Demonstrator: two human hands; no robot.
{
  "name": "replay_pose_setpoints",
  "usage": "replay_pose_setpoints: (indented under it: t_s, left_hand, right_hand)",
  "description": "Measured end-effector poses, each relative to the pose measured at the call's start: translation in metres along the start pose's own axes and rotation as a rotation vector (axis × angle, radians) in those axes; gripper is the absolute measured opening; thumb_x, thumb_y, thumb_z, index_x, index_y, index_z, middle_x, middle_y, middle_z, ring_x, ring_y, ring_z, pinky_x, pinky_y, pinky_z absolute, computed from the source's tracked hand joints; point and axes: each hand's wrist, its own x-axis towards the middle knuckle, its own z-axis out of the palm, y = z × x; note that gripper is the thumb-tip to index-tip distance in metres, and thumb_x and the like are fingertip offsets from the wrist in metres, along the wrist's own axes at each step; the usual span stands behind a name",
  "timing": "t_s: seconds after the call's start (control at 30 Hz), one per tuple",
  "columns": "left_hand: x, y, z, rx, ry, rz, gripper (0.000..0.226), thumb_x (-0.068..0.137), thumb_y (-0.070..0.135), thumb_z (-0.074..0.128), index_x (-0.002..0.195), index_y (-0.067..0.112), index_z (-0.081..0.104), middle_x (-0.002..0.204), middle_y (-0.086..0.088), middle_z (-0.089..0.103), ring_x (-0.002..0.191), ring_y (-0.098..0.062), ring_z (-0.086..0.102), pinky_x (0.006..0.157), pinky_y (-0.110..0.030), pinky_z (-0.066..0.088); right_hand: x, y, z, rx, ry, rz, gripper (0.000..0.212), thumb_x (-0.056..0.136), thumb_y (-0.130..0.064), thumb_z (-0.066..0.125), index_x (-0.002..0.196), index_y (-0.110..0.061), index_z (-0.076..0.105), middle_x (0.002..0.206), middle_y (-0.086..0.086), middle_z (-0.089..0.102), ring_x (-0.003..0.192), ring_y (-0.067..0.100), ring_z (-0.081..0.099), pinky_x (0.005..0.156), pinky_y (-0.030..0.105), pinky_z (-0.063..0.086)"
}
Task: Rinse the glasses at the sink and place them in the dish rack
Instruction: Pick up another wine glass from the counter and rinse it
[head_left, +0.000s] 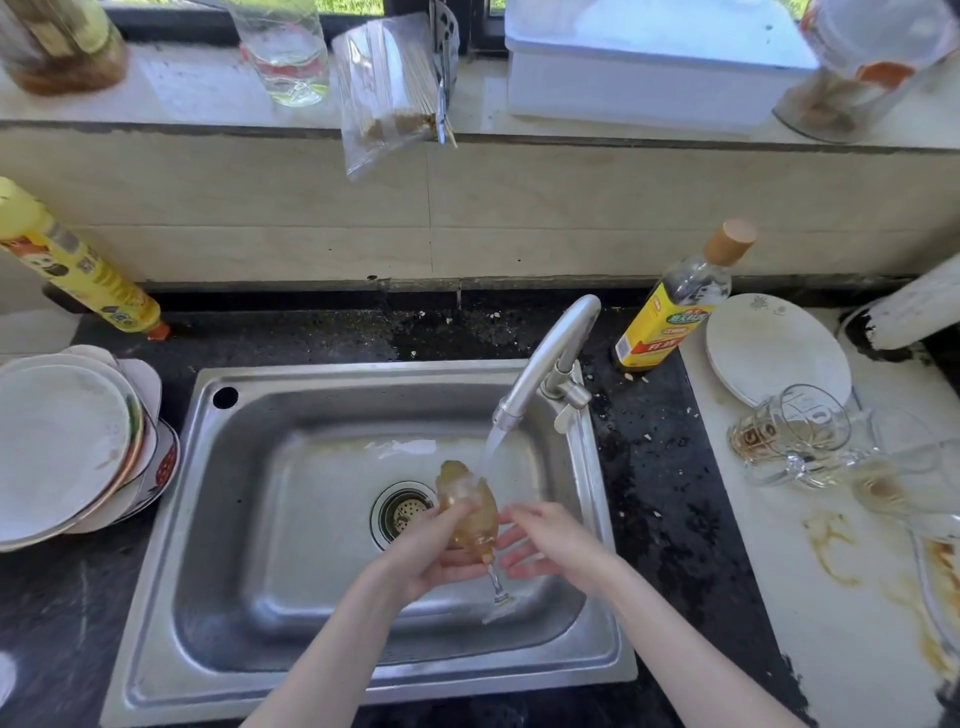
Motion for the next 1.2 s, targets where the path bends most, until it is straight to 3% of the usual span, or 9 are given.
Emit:
replay_pose_setpoints:
  t_s: [0.1, 0.23, 0.4, 0.47, 0.57, 0.77, 0.87, 1.03, 1.2]
  left_hand:
    - [0.002, -0.009, -0.001, -0.077, 0.004, -0.114, 0.029, 0.085, 0.035, 0.062, 0.099, 0.01, 0.059, 0.079, -0.014, 0.069, 0.069, -0.024, 0.066, 0.064, -0.032, 0.057]
    - [0.0, -0.011, -0.001, 0.055, 0.01, -0.134, 0.039, 0.079, 0.048, 0.065, 0.101, 0.015, 0.061, 0.085, -0.004, 0.069, 0.084, -0.022, 0.065, 0.068, -0.029, 0.05]
    - [-0.003, -0.007, 0.003, 0.183, 0.102, -0.002, 0.064, 0.075, 0.054, 0.067, 0.123, 0.016, 0.05, 0.113, 0.001, 0.061, 0.101, -0.018, 0.057, 0.081, -0.032, 0.048]
    - [-0.006, -0.005, 0.004, 0.197, 0.122, 0.072, 0.058, 0.077, 0.052, 0.066, 0.121, 0.018, 0.051, 0.111, 0.002, 0.06, 0.1, -0.016, 0.056, 0.083, -0.031, 0.046]
    - [-0.013, -0.001, 0.005, 0.233, 0.123, 0.253, 0.041, 0.084, 0.044, 0.061, 0.116, 0.019, 0.058, 0.11, 0.004, 0.063, 0.097, -0.007, 0.056, 0.076, -0.025, 0.045]
    - [-0.022, 0.009, 0.002, 0.262, 0.139, 0.501, 0.041, 0.083, 0.025, 0.067, 0.121, 0.027, 0.052, 0.106, 0.012, 0.063, 0.094, 0.006, 0.058, 0.067, -0.011, 0.047]
    - [-0.022, 0.011, 0.002, 0.258, 0.143, 0.561, 0.038, 0.08, 0.019, 0.07, 0.113, 0.032, 0.055, 0.108, 0.007, 0.065, 0.094, 0.002, 0.06, 0.067, -0.01, 0.048]
    - [-0.022, 0.012, 0.003, 0.256, 0.156, 0.629, 0.042, 0.076, 0.016, 0.074, 0.109, 0.034, 0.056, 0.106, 0.006, 0.067, 0.096, -0.004, 0.062, 0.072, -0.013, 0.048]
    - [-0.022, 0.013, 0.002, 0.254, 0.169, 0.661, 0.043, 0.074, 0.012, 0.075, 0.099, 0.041, 0.055, 0.102, 0.008, 0.067, 0.095, -0.009, 0.063, 0.073, -0.016, 0.047]
  right_hand:
    - [-0.005, 0.006, 0.005, -0.093, -0.018, -0.019, 0.03, 0.097, -0.036, 0.046, 0.11, -0.01, 0.056, 0.089, 0.009, 0.06, 0.067, 0.016, 0.061, 0.069, 0.031, 0.058]
    - [-0.008, 0.009, 0.008, -0.123, -0.012, 0.003, 0.041, 0.095, -0.043, 0.046, 0.119, -0.011, 0.051, 0.094, 0.008, 0.06, 0.075, 0.017, 0.064, 0.074, 0.034, 0.059]
    - [-0.009, 0.011, 0.013, 0.099, -0.051, 0.042, 0.044, 0.093, -0.047, 0.049, 0.125, -0.017, 0.043, 0.107, 0.012, 0.056, 0.083, 0.021, 0.065, 0.079, 0.039, 0.058]
    - [-0.007, 0.012, 0.016, 0.202, -0.079, 0.01, 0.039, 0.096, -0.044, 0.045, 0.125, -0.018, 0.043, 0.107, 0.012, 0.055, 0.083, 0.023, 0.063, 0.081, 0.038, 0.056]
    - [-0.002, 0.015, 0.021, 0.299, -0.03, -0.11, 0.031, 0.099, -0.038, 0.039, 0.122, -0.019, 0.048, 0.1, 0.006, 0.059, 0.077, 0.019, 0.059, 0.072, 0.031, 0.051]
    - [0.005, 0.011, 0.024, 0.274, 0.047, -0.377, 0.034, 0.102, -0.031, 0.03, 0.124, -0.026, 0.055, 0.113, 0.001, 0.067, 0.095, 0.017, 0.062, 0.087, 0.031, 0.047]
    - [0.005, 0.007, 0.025, 0.25, 0.056, -0.42, 0.036, 0.103, -0.031, 0.028, 0.126, -0.027, 0.054, 0.114, -0.001, 0.067, 0.099, 0.016, 0.06, 0.094, 0.033, 0.043]
    - [0.005, 0.006, 0.029, 0.258, 0.076, -0.465, 0.036, 0.103, -0.034, 0.024, 0.119, -0.032, 0.056, 0.117, 0.0, 0.064, 0.101, 0.016, 0.06, 0.092, 0.028, 0.045]
    - [0.006, 0.003, 0.031, 0.274, 0.056, -0.482, 0.04, 0.102, -0.036, 0.023, 0.119, -0.028, 0.058, 0.118, 0.002, 0.064, 0.107, 0.02, 0.058, 0.098, 0.035, 0.042]
